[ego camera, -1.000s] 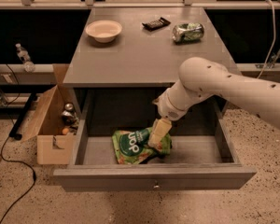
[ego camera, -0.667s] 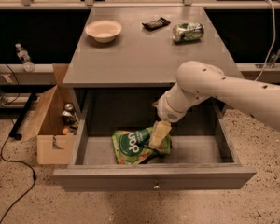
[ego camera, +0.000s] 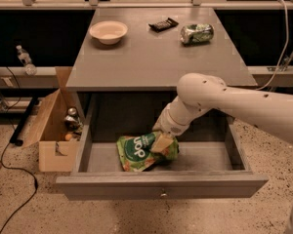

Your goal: Pick green rice chip bag from top drawer and place on counter

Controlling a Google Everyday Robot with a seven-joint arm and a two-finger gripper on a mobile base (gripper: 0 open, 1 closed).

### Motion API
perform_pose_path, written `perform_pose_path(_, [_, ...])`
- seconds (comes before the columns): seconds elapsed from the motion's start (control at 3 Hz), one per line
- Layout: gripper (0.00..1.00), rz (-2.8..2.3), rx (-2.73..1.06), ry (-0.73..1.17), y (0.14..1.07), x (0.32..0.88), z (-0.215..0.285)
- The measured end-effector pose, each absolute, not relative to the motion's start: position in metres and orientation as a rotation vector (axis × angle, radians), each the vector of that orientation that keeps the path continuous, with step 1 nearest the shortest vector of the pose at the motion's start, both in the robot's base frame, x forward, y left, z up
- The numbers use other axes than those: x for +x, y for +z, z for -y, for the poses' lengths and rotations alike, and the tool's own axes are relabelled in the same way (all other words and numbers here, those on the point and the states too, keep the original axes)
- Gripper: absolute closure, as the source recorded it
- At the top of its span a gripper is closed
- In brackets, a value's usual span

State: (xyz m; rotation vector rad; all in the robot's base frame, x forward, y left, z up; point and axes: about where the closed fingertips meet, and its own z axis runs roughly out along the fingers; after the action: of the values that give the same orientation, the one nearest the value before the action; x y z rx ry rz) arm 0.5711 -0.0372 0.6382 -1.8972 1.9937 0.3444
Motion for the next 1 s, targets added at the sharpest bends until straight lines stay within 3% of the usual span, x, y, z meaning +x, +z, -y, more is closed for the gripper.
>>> perform_pose_path(0.67, [0.88, -1.929, -1.861, 0.368, 0.663, 0.554, 0.037])
perform_pose_path(1.0, [1.00, -1.884, -1.712, 0.359, 0.719, 0.541, 0.084])
